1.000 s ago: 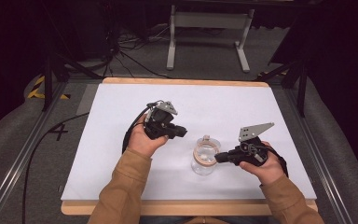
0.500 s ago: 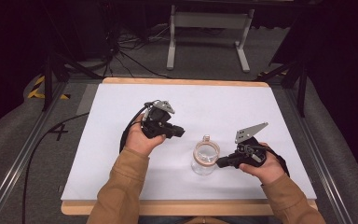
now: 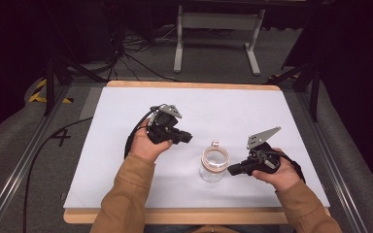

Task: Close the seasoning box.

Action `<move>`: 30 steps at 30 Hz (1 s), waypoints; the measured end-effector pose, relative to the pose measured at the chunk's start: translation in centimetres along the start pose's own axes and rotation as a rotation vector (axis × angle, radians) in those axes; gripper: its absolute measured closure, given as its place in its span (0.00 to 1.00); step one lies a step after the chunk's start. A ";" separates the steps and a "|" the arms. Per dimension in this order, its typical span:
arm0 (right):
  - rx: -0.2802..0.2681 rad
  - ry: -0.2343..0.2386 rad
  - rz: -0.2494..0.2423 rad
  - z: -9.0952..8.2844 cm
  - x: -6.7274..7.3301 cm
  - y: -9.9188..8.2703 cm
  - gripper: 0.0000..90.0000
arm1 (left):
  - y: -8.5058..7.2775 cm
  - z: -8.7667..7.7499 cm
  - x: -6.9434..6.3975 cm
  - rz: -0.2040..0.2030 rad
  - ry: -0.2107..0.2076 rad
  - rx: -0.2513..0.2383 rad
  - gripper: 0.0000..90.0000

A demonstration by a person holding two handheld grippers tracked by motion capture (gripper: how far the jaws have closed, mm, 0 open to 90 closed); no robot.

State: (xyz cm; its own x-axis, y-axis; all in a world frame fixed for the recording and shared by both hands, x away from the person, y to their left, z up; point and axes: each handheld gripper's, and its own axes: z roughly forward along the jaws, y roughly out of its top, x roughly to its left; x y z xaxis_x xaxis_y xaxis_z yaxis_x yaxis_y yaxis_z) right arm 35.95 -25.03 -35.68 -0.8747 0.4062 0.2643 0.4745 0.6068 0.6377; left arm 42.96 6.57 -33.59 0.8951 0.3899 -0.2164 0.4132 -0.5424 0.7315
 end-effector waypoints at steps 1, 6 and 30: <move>-0.005 -0.004 0.001 -0.2 0.0 0.0 1.00 | 0.0 -0.1 0.0 0.004 0.006 -0.004 0.93; -0.048 -0.032 -0.008 -1.5 -0.2 0.3 1.00 | -0.6 -0.6 -0.1 -0.005 0.018 -0.003 0.91; -0.178 -0.371 0.097 -5.1 -7.9 -0.9 0.67 | -5.5 -3.2 2.1 -0.146 0.211 -0.009 0.78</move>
State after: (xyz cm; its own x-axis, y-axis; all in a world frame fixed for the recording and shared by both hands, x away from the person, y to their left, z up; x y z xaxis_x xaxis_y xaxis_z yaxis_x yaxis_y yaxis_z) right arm 41.93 -32.34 -34.67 -0.7169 0.6935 0.0715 0.4997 0.4396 0.7464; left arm 42.02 12.77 -36.03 0.7706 0.6111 -0.1810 0.5334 -0.4629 0.7080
